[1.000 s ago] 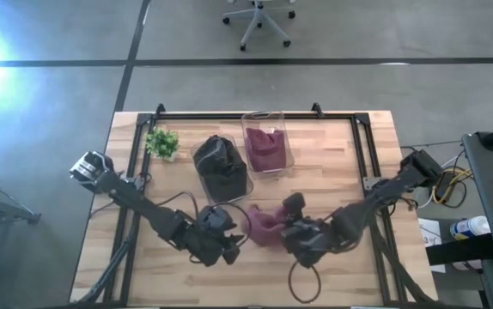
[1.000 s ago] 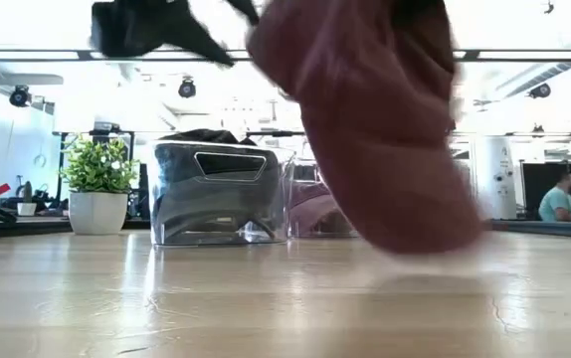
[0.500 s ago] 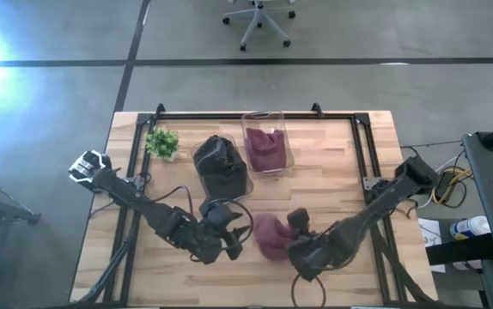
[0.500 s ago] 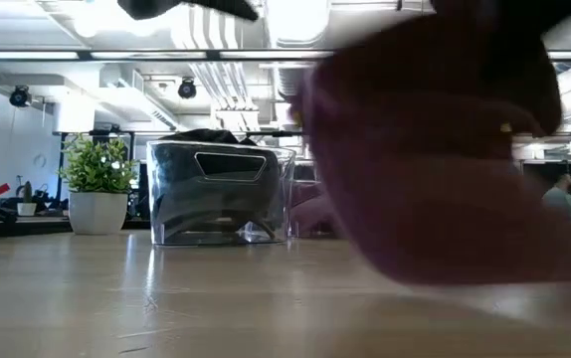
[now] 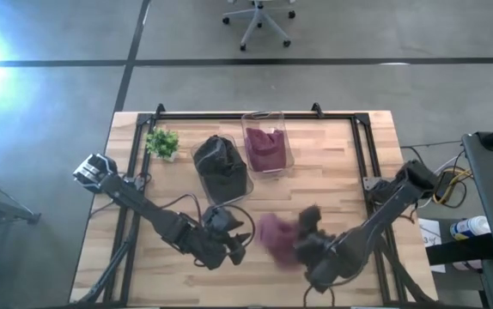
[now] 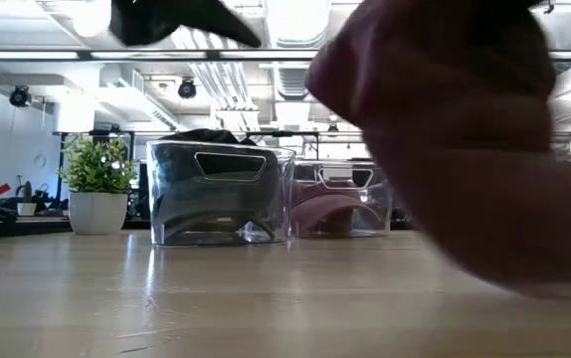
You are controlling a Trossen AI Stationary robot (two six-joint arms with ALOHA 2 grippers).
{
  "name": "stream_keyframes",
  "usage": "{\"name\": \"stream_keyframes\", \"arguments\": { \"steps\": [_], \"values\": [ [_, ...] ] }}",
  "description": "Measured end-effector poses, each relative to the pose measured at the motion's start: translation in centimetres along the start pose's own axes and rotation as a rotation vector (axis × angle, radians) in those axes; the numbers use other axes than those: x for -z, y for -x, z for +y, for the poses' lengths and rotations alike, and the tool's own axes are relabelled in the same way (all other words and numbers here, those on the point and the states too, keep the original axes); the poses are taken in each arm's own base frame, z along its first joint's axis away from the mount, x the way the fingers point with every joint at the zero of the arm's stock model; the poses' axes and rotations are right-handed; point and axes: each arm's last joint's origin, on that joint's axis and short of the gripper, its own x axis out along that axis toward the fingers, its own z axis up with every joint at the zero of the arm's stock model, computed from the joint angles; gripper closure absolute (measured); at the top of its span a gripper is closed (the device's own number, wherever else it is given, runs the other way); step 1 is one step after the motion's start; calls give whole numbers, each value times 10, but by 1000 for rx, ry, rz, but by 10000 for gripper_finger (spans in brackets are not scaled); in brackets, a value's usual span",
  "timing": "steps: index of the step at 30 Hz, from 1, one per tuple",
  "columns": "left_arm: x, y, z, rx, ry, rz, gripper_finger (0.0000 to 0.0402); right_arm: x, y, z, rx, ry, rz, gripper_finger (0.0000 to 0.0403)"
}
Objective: Pick & Place hat
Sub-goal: Put the red cap into the right transparent bin
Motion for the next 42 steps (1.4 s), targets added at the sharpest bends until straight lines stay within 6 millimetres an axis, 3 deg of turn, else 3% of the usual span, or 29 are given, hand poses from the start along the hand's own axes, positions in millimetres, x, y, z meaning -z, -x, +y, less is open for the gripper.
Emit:
{"name": "stream_keyframes", "arguments": {
  "steps": [3, 6, 12, 17, 23, 34, 42],
  "values": [
    [-10, 4, -7, -5, -46, -61, 196, 0, 15, -30, 168, -64, -2, 394],
    [-16, 7, -11, -11, -107, -97, 196, -5, 24, -37, 144, -125, -50, 394],
    [-15, 7, -9, -35, -188, -107, 196, -6, -5, 9, -7, -56, -35, 394],
    [-8, 3, -5, -43, -185, -72, 196, 5, -35, 55, -97, 53, 101, 390],
    [-3, -1, -9, 25, -166, -8, 196, 9, -46, 90, -182, 102, 178, 361],
    [31, -49, -33, 251, -117, 49, 196, 9, -39, 97, -263, -48, 230, 271],
    [21, -91, -34, 249, -250, 68, 196, 13, -19, 109, -293, -4, 199, 216]
  ]
}}
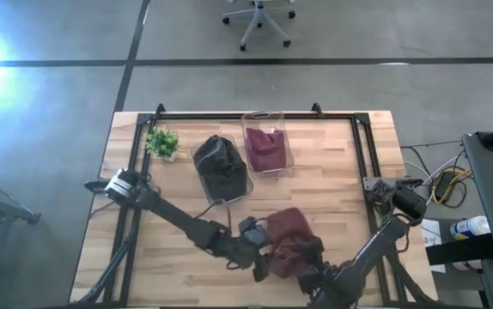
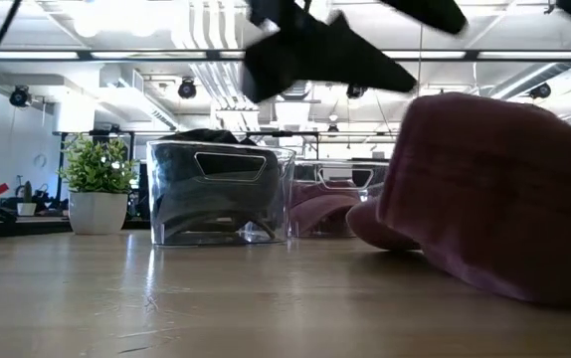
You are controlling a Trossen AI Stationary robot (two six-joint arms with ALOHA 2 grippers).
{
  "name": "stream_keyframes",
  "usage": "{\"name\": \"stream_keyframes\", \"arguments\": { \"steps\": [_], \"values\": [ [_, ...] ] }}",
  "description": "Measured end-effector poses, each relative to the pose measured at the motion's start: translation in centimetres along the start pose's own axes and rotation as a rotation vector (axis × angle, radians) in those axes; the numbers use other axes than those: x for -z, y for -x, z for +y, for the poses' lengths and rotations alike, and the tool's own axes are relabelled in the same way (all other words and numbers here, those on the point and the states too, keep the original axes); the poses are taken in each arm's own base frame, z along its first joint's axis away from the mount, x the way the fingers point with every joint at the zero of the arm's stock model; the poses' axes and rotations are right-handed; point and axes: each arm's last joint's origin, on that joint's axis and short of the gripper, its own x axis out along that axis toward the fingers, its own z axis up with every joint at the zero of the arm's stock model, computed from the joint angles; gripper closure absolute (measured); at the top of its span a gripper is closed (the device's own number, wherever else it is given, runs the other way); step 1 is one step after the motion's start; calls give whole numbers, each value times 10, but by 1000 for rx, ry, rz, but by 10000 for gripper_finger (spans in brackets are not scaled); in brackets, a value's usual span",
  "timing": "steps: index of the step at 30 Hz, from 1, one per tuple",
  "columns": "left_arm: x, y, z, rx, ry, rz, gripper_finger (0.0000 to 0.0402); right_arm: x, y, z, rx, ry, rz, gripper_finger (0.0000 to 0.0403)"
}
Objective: Pick & Place hat
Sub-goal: Put the red cap into the right transparent bin
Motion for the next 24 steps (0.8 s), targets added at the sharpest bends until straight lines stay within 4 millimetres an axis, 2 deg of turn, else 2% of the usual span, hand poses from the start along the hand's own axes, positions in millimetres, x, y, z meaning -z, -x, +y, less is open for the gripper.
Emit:
{"name": "stream_keyframes", "arguments": {
  "steps": [8, 11, 14, 19, 24],
  "values": [
    [-9, -38, 24, 91, -80, 108, 196, 6, 31, 17, -34, -7, -65, 191],
    [-7, -47, 33, 96, -81, 141, 196, 7, 48, 18, -53, -120, -112, 192],
    [-7, -50, 41, 88, -72, 157, 196, 4, 61, 10, -94, -289, -154, 200],
    [-17, -53, 47, 96, -88, 113, 196, -12, 52, -8, -194, -518, -248, 220],
    [-19, -56, 56, 72, -94, 121, 196, -24, 23, -19, -161, -617, -293, 233]
  ]
}}
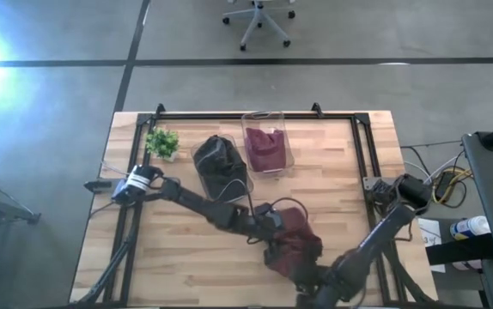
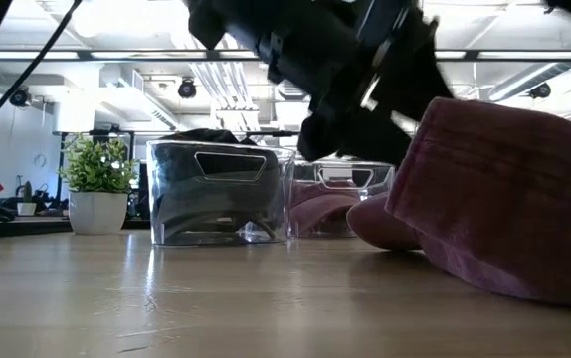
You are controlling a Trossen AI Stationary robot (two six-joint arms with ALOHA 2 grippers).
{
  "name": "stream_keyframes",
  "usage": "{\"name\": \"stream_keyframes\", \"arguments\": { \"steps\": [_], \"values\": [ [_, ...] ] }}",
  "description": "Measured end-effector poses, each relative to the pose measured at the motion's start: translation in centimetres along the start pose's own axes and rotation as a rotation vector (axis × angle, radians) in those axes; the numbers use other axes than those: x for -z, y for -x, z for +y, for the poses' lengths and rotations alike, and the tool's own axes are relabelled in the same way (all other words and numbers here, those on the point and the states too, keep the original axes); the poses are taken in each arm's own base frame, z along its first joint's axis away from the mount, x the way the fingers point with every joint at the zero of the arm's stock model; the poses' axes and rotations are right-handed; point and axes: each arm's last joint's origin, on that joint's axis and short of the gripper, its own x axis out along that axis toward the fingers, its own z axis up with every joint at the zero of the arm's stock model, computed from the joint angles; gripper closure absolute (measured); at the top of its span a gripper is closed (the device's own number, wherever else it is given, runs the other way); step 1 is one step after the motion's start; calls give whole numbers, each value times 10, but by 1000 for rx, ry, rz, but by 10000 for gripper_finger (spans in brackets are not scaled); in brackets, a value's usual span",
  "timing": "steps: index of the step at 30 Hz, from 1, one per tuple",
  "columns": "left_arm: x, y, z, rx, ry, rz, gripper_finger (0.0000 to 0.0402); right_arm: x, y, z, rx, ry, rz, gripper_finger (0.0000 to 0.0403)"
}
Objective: Pick & Place hat
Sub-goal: Put the red cap into the right transparent bin
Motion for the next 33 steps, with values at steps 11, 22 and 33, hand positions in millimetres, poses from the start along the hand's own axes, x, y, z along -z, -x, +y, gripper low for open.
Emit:
{"name": "stream_keyframes", "arguments": {
  "steps": [11, 22, 33],
  "values": [
    [16, -2, 8, -61, -22, 117, 196, 4, -37, -22, -29, 12, -8, 253],
    [27, -2, 14, -87, -28, 166, 196, 28, -59, -64, 77, -268, 30, 280],
    [40, -2, 19, -97, 19, 223, 196, 51, -50, -89, 280, -320, 175, 289]
  ]
}}
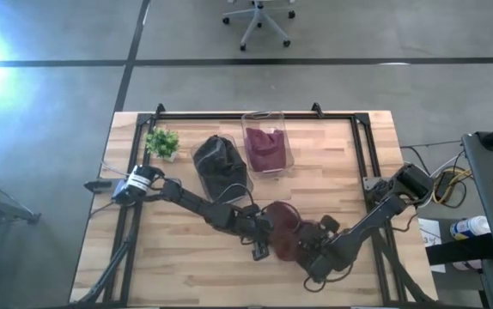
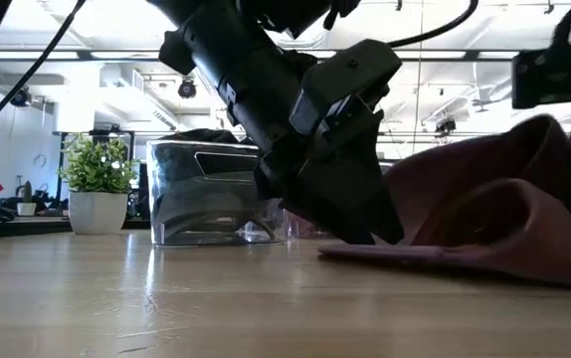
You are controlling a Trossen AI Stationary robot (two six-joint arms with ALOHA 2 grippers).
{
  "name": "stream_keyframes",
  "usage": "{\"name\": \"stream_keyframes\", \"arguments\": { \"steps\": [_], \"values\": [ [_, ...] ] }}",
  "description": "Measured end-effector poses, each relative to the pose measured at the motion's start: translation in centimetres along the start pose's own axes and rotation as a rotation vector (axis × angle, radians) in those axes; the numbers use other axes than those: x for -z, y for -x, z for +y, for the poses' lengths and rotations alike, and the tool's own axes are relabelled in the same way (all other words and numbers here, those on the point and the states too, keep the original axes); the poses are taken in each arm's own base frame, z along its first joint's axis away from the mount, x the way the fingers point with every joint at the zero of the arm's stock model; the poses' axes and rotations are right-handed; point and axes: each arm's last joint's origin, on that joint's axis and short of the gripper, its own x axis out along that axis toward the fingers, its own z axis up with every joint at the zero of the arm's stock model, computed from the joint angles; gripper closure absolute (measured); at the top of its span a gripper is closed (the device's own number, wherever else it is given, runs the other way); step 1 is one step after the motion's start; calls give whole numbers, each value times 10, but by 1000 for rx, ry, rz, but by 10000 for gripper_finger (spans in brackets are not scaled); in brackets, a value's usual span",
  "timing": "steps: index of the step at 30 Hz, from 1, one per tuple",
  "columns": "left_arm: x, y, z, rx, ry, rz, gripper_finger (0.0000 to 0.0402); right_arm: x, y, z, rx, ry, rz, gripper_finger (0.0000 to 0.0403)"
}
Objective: Pick & Place hat
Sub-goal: Put the red cap into the right transparent bin
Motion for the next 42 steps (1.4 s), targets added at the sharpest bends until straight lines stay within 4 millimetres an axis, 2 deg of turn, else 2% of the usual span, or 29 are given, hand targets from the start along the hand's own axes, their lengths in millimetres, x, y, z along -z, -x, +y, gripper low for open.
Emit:
{"name": "stream_keyframes", "arguments": {
  "steps": [7, 12, 17, 19, 22, 26, 29, 32, 37, 42],
  "values": [
    [-8, 12, -3, 16, 23, -25, 196, -6, 17, 7, -56, 55, -42, 289],
    [-19, 30, -8, 43, 33, -70, 196, -9, 25, 3, -71, 51, -67, 289],
    [-32, 58, -15, 77, 32, -132, 196, -14, 40, -3, -103, 38, -113, 289],
    [-32, 69, -24, 98, -53, -154, 196, -15, 42, -6, -109, 33, -128, 289],
    [-19, 76, -46, 130, -351, -156, 196, -14, 41, -11, -103, 29, -128, 289],
    [6, 74, -70, 123, -679, -133, 195, -13, 40, -13, -101, 32, -127, 289],
    [13, 65, -69, -34, -802, -132, 195, -14, 40, -12, -109, 46, -130, 287],
    [11, 58, -62, -177, -851, -154, 195, -16, 43, -9, -125, 69, -137, 276],
    [5, 54, -54, -112, -848, -145, 195, -18, 47, -6, -138, 82, -142, 252],
    [5, 49, -45, -125, -874, -141, 195, -20, 50, -4, -148, 77, -144, 236]
  ]
}}
